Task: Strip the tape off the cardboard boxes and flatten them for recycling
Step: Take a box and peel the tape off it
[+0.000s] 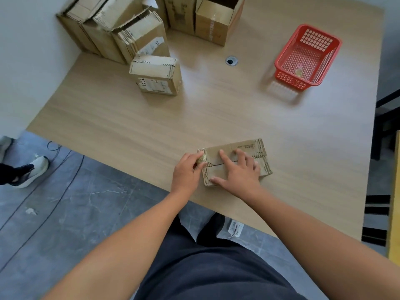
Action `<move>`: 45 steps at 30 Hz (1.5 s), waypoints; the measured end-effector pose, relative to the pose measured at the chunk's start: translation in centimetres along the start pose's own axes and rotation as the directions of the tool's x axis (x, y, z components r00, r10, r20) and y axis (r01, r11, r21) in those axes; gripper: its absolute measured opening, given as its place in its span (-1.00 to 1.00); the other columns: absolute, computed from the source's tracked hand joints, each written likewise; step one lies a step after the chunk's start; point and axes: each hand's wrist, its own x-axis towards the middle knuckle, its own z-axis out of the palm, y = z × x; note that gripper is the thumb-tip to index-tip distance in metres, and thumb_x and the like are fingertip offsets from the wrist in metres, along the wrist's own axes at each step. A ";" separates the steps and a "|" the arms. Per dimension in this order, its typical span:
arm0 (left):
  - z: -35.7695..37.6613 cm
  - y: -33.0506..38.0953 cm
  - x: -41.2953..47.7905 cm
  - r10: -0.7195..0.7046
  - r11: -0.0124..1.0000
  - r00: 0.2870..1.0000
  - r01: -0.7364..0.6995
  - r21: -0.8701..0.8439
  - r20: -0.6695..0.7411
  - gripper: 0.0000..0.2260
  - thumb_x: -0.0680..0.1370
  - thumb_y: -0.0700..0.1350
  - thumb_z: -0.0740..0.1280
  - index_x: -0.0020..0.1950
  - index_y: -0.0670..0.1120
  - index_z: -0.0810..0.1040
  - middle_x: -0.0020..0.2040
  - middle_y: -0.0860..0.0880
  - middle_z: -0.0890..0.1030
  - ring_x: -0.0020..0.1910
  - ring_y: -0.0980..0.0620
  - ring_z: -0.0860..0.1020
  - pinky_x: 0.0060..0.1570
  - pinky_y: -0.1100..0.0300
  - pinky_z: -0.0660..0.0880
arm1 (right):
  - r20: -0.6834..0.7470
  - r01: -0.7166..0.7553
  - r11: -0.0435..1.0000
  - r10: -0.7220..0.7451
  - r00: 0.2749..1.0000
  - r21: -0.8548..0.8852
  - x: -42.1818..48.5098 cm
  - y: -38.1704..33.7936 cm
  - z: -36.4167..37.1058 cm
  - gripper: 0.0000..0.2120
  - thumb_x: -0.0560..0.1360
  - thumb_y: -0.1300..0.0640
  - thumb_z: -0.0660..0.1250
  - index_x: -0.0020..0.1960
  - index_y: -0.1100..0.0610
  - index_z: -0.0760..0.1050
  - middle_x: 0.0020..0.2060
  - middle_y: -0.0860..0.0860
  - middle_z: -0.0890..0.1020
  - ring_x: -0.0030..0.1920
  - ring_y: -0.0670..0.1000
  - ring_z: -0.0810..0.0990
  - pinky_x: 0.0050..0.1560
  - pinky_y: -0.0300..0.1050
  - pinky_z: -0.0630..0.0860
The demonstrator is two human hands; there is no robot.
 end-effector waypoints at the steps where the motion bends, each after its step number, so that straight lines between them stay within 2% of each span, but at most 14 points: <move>1: 0.1 -0.1 0.0 -0.017 0.999 1.000 0.016 -0.029 -0.015 -0.73 0.61 -0.10 0.41 0.31 -0.07 0.62 0.05 0.04 0.60 -0.01 0.09 0.58 0.06 0.10 0.56 | 0.000 0.004 1.000 -0.004 1.000 -0.006 0.0 0.0 -0.1 -0.08 0.38 -0.60 0.18 0.59 -0.35 -0.13 0.60 0.05 -0.04 0.57 0.21 -0.03 0.49 0.34 0.00; 5: 0.6 -0.5 0.0 -0.141 0.979 0.988 0.129 -0.157 -0.066 -0.76 0.64 -0.12 0.37 0.30 -0.04 0.63 0.10 0.10 0.65 0.07 0.18 0.60 0.16 0.16 0.55 | 0.004 0.025 0.998 -0.025 1.000 -0.062 0.0 0.0 -0.7 -0.07 0.37 -0.61 0.16 0.60 -0.33 -0.11 0.59 0.06 0.02 0.54 0.22 0.04 0.43 0.31 0.13; 8: 1.2 -0.3 -0.3 -0.371 0.870 0.928 0.338 -0.359 -0.026 -0.78 0.67 -0.10 0.31 0.30 0.03 0.62 0.10 0.14 0.68 0.05 0.17 0.64 0.19 0.06 0.59 | 0.006 0.030 0.993 -0.029 1.000 -0.115 0.1 -0.1 -1.2 -0.06 0.35 -0.63 0.16 0.59 -0.32 -0.08 0.57 0.06 0.07 0.50 0.22 0.10 0.34 0.26 0.22; 11: 1.3 0.1 -0.4 -0.447 0.809 0.895 0.401 -0.429 -0.006 -0.81 0.68 -0.09 0.26 0.27 0.05 0.56 0.10 0.11 0.65 0.06 0.13 0.64 0.17 -0.02 0.61 | 0.015 0.035 0.985 -0.033 0.999 -0.167 0.3 -0.3 -1.6 -0.05 0.32 -0.65 0.15 0.58 -0.30 -0.07 0.55 0.07 0.11 0.49 0.23 0.13 0.26 0.28 0.33; 13: 0.9 0.2 -0.2 -0.407 0.842 0.913 0.376 -0.386 0.001 -0.81 0.65 0.00 0.27 0.26 0.10 0.48 0.11 0.14 0.60 0.13 0.16 0.60 0.15 0.06 0.59 | 0.008 0.049 0.980 -0.048 0.999 -0.193 0.3 -0.3 -1.7 -0.04 0.32 -0.66 0.13 0.56 -0.30 -0.10 0.55 0.03 0.10 0.49 0.22 0.13 0.22 0.28 0.39; 16: 0.8 0.8 -0.3 -0.283 0.922 0.957 0.291 -0.255 0.070 -0.59 0.51 0.21 0.35 0.31 0.19 0.34 0.18 0.27 0.43 0.18 0.35 0.46 0.07 0.37 0.43 | 0.004 0.076 0.976 -0.077 0.997 -0.203 0.3 -0.1 -1.8 -0.02 0.34 -0.64 0.12 0.57 -0.29 -0.23 0.61 -0.08 -0.04 0.50 0.20 0.10 0.18 0.28 0.42; 19: 2.1 1.0 -1.0 -0.235 0.958 0.969 0.243 -0.153 0.071 -0.42 0.47 0.14 0.49 0.38 0.14 0.27 0.21 0.16 0.30 0.19 0.21 0.41 0.12 0.34 0.43 | 0.014 0.079 0.974 -0.078 0.997 -0.211 0.3 0.0 -1.8 -0.03 0.38 -0.58 0.12 0.59 -0.27 -0.26 0.64 -0.10 -0.08 0.51 0.20 0.08 0.17 0.28 0.40; 24: 2.1 1.1 0.5 -0.199 0.976 0.979 0.193 -0.097 -0.053 -0.68 0.53 0.05 0.48 0.18 0.05 0.45 0.29 0.14 0.27 0.12 0.25 0.43 0.01 0.45 0.37 | 0.049 0.056 0.980 -0.048 0.998 -0.192 0.4 -0.3 -2.0 0.01 0.36 -0.61 0.17 0.61 -0.28 -0.23 0.66 -0.10 -0.10 0.54 0.23 0.07 0.23 0.33 0.38; 30: 0.8 0.4 1.4 -0.045 0.999 0.996 0.047 0.026 -0.083 -0.92 0.63 -0.11 0.36 0.09 -0.06 0.60 -0.04 0.07 0.62 -0.06 0.08 0.57 -0.02 0.11 0.54 | 0.048 0.047 0.985 -0.039 0.998 -0.167 0.1 -0.5 -1.8 0.02 0.33 -0.64 0.17 0.60 -0.31 -0.21 0.66 -0.12 -0.12 0.53 0.21 0.09 0.24 0.33 0.32; 35: 1.3 -0.2 1.8 -0.351 0.863 0.935 0.306 -0.401 -0.042 -0.88 0.64 -0.14 0.36 -0.04 0.05 0.64 0.00 0.17 0.69 0.04 0.21 0.64 0.15 0.15 0.58 | 0.057 0.044 0.986 -0.035 0.998 -0.163 -0.2 -0.6 -1.8 0.02 0.34 -0.64 0.16 0.61 -0.30 -0.20 0.66 -0.12 -0.14 0.54 0.23 0.08 0.24 0.33 0.31; 38: 1.2 -0.4 1.7 -0.368 0.804 0.930 0.315 -0.505 -0.006 -0.84 0.64 -0.16 0.36 -0.06 0.07 0.64 0.04 0.12 0.70 0.09 0.11 0.65 0.17 0.14 0.57 | 0.054 0.040 0.985 -0.032 0.998 -0.167 -0.3 -0.7 -1.8 0.02 0.34 -0.64 0.15 0.62 -0.29 -0.21 0.66 -0.12 -0.14 0.54 0.24 0.09 0.26 0.34 0.32; 41: 1.2 -0.7 1.2 -0.372 0.821 0.928 0.334 -0.462 0.009 -0.89 0.63 0.01 0.37 0.15 0.10 0.62 0.20 0.10 0.56 0.18 0.09 0.58 0.17 0.19 0.52 | 0.056 0.041 0.982 -0.032 0.998 -0.182 -0.4 -0.6 -1.8 0.02 0.34 -0.65 0.13 0.62 -0.28 -0.22 0.66 -0.11 -0.15 0.54 0.25 0.08 0.27 0.34 0.33; 43: 1.3 -0.9 0.0 -0.407 0.751 0.908 0.392 -0.531 0.095 -0.53 0.60 0.10 0.39 0.50 0.11 0.40 0.26 0.15 0.49 0.26 0.20 0.51 0.19 0.28 0.47 | 0.057 0.042 0.981 -0.032 0.998 -0.189 -0.3 -0.6 -1.8 0.02 0.34 -0.65 0.11 0.62 -0.27 -0.23 0.66 -0.10 -0.15 0.54 0.25 0.08 0.27 0.34 0.34; 45: 1.7 -1.5 -1.4 -0.432 0.674 0.887 0.437 -0.596 0.161 -0.40 0.58 0.03 0.45 0.57 0.11 0.29 0.25 0.11 0.55 0.28 0.21 0.51 0.18 0.31 0.46 | 0.056 0.048 0.979 -0.037 0.998 -0.198 -0.3 -0.6 -1.6 0.02 0.34 -0.65 0.07 0.62 -0.25 -0.24 0.66 -0.08 -0.16 0.54 0.26 0.07 0.28 0.35 0.32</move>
